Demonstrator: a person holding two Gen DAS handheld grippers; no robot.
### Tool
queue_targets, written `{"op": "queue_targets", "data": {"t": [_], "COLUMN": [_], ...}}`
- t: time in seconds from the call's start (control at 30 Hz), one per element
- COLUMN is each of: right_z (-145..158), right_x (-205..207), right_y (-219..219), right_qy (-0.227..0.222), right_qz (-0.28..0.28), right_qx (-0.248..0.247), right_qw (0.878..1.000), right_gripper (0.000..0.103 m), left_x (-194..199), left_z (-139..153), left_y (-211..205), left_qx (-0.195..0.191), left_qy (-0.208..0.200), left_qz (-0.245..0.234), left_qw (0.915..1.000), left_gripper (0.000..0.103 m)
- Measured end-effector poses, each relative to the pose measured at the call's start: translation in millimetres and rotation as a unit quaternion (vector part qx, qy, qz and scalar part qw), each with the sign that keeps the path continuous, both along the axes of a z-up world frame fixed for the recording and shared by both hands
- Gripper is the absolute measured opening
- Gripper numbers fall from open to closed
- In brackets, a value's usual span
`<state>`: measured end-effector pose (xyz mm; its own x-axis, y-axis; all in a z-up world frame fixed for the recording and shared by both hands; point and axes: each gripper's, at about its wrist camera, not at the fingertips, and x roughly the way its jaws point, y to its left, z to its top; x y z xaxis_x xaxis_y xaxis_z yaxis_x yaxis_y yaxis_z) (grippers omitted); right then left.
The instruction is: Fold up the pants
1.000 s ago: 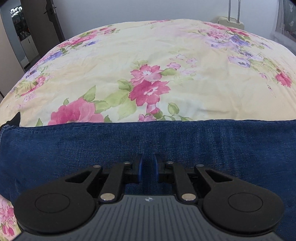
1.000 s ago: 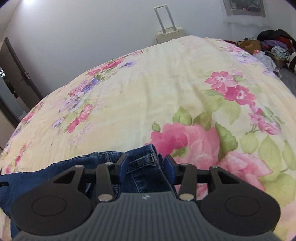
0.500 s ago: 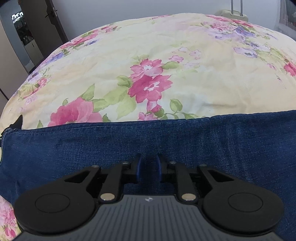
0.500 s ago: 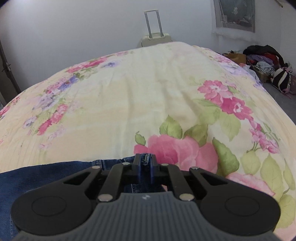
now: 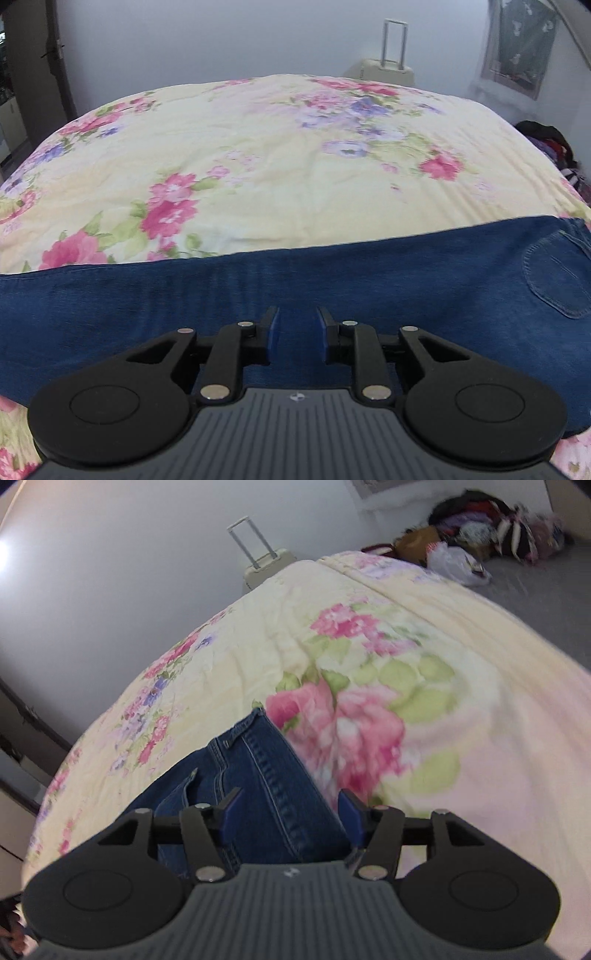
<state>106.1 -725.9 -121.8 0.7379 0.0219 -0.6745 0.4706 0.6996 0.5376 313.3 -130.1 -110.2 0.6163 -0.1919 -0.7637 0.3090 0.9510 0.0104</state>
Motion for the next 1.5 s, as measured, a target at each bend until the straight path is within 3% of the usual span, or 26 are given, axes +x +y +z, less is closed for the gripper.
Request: {"op": "queue_targets", "data": {"t": [0.13, 0.27, 0.33, 0.37, 0.4, 0.43, 0.53, 0.6, 0.77, 0.87, 0.97, 1.0, 1.13, 1.27, 1.4, 1.5], "right_z": [-42, -83, -97, -100, -99, -92, -44, -31, -48, -62, -52, -44, -3, 27, 44, 49], "right_x": [-26, -25, -26, -25, -24, -21, -7, 2, 16, 18, 28, 27, 16, 12, 34, 61], "right_y": [1, -6, -11, -14, -16, -17, -9, -5, 0, 0, 4, 8, 35, 77, 133, 189], "right_qy": [-0.011, -0.034, -0.052, -0.061, -0.06, -0.058, -0.04, -0.021, 0.036, 0.054, 0.071, 0.072, 0.056, 0.022, 0.0, -0.008], "right_qz": [-0.038, -0.093, -0.123, -0.133, -0.135, -0.126, -0.051, -0.023, -0.013, -0.012, 0.012, 0.02, 0.049, 0.083, 0.132, 0.178], "right_qx": [0.117, 0.2, 0.233, 0.247, 0.246, 0.229, 0.055, -0.013, -0.057, -0.057, -0.074, -0.088, -0.173, -0.175, -0.161, -0.16], "right_qw": [0.992, 0.975, 0.963, 0.958, 0.958, 0.963, 0.996, 0.999, 0.998, 0.997, 0.995, 0.993, 0.982, 0.981, 0.978, 0.971], "right_gripper": [0.054, 0.053, 0.044, 0.034, 0.017, 0.014, 0.005, 0.005, 0.004, 0.005, 0.012, 0.024, 0.025, 0.029, 0.03, 0.03], "left_x": [-32, -61, -71, -77, -81, -85, -98, -104, -102, -100, -101, -101, -92, -70, -54, -48], "left_z": [-2, -4, -5, -5, -5, -6, -12, -21, -61, -57, -34, -26, 6, 30, 44, 45], "left_y": [-38, -66, -78, -84, -90, -96, -121, -139, -165, -161, -140, -131, -65, 29, 135, 220], "left_qx": [-0.02, -0.046, -0.056, -0.061, -0.066, -0.072, -0.081, -0.07, -0.026, -0.03, -0.065, -0.071, -0.092, -0.122, -0.143, -0.157], "left_qy": [0.009, 0.028, 0.032, 0.035, 0.037, 0.039, 0.053, 0.06, 0.112, 0.118, 0.106, 0.098, 0.068, 0.05, 0.025, 0.01], "left_qz": [-0.029, -0.051, -0.063, -0.073, -0.082, -0.092, -0.134, -0.149, -0.145, -0.141, -0.124, -0.119, -0.056, 0.045, 0.145, 0.219], "left_qw": [0.9993, 0.9973, 0.996, 0.9948, 0.9938, 0.9924, 0.9863, 0.9845, 0.9828, 0.9825, 0.9845, 0.9854, 0.9919, 0.9902, 0.9787, 0.9629], "left_gripper": [0.027, 0.027, 0.027, 0.027, 0.027, 0.027, 0.027, 0.027, 0.025, 0.025, 0.027, 0.029, 0.035, 0.035, 0.038, 0.041]}}
